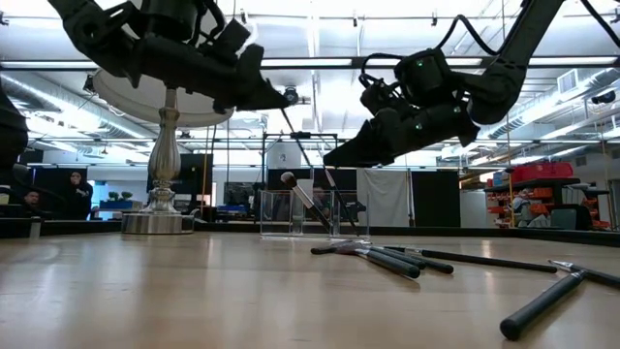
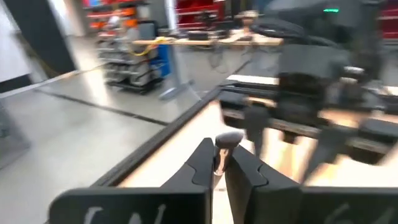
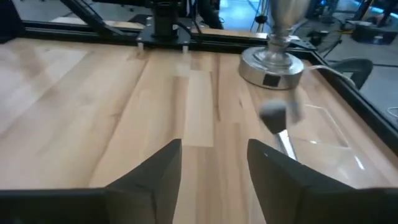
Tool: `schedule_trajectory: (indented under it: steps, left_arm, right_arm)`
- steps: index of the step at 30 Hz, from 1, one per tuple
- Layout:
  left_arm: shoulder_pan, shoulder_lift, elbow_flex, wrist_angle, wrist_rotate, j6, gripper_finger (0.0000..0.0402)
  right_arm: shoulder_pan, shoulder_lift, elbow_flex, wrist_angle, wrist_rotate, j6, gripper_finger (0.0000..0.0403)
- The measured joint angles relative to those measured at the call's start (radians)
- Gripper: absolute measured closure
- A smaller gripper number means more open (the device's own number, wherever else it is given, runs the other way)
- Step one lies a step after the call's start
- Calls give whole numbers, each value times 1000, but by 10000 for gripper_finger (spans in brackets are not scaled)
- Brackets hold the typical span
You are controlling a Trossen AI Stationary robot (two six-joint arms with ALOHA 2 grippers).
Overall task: Put items in baskets/containers
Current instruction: Put the black eyeshadow brush into the transparent organizer
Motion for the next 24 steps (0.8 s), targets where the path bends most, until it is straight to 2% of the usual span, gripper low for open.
schedule_trajectory:
  steps: [4, 8, 13, 19, 24]
  left_arm:
    - [-12, -29, 0, -48, -57, 0, 368]
    - [-17, -31, 0, -72, -112, 4, 375]
    - [9, -31, 0, -132, -116, -51, 382]
    - [27, -15, 0, -185, -117, -127, 363]
    - [32, 22, 0, -183, -117, -127, 378]
  right_arm:
    - [-2, 0, 0, -26, 53, 0, 216]
    - [-2, 0, 0, -35, 71, 0, 216]
    - [-2, 0, 0, -35, 69, 0, 216]
    - [-2, 0, 0, -34, 68, 0, 216]
    - [-2, 0, 0, -32, 68, 0, 216]
